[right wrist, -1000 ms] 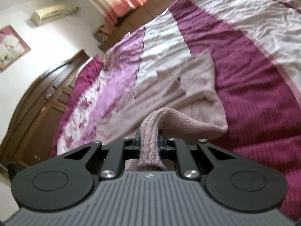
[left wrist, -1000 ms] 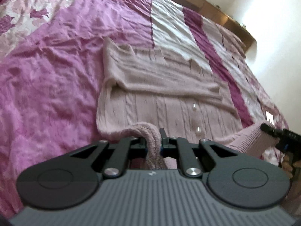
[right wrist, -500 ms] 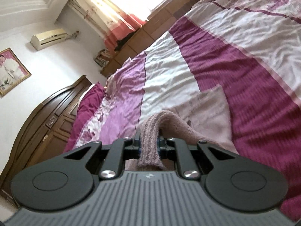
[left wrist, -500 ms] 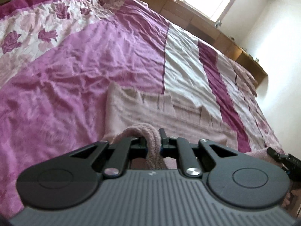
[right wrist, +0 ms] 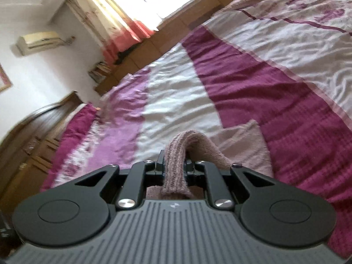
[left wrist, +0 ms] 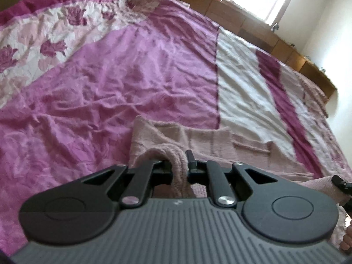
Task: Fold small clothes
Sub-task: 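Lift the hem with both grippers and fold it toward the collar, then open both grippers and release the folded hem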
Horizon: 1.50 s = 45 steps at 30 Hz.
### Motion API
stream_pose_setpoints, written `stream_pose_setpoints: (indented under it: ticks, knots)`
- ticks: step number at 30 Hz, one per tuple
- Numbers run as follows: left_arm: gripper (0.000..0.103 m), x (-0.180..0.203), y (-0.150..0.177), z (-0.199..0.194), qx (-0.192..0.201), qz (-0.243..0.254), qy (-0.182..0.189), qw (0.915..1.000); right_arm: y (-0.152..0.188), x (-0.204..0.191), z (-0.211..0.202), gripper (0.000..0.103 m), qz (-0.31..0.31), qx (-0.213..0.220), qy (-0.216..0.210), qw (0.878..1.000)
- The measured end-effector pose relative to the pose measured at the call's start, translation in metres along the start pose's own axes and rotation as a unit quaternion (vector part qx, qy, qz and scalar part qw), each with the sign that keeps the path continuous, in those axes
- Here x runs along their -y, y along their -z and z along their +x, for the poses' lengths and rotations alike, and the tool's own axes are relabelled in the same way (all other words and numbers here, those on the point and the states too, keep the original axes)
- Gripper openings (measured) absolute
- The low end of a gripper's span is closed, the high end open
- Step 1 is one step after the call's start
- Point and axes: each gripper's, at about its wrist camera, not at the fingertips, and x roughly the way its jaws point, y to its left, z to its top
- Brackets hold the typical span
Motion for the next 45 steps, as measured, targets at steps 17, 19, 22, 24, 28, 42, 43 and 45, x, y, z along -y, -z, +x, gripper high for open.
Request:
stream_pose_setpoints:
  ticks: [17,19,22,24,28,42,43,45]
  knots:
    - [0.017,-0.002,0.031,0.044,-0.018,0.08,-0.063,0.9946,0.045,0.022,0.036,0.045,-0.067,-0.034,0.099,0.992]
    - [0.024,0.0,0.031,0.039,-0.019,0.081,-0.061,0.9947,0.045,0.017,0.03,0.052,-0.079,-0.03,0.105,0.991]
    - [0.034,0.0,0.031,0.031,-0.019,0.074,-0.059,0.9953,0.046,0.012,0.02,0.055,-0.09,-0.025,0.108,0.99]
    - [0.04,0.0,0.033,0.023,-0.018,0.071,-0.057,0.9957,0.046,0.011,0.012,0.056,-0.087,-0.024,0.108,0.99]
    - [0.047,0.001,0.036,0.01,-0.015,0.07,-0.056,0.9959,0.043,0.012,-0.006,0.058,-0.071,-0.018,0.105,0.992]
    - [0.053,-0.01,0.049,-0.024,-0.017,0.03,-0.051,0.9981,0.054,0.015,-0.036,0.058,-0.024,-0.037,0.076,0.996]
    - [0.053,-0.01,0.05,-0.024,-0.018,0.031,-0.053,0.9979,0.054,0.016,-0.033,0.058,-0.022,-0.038,0.077,0.996]
    - [0.053,-0.01,0.053,-0.022,-0.022,0.032,-0.055,0.9977,0.055,0.018,-0.03,0.058,-0.019,-0.042,0.075,0.996]
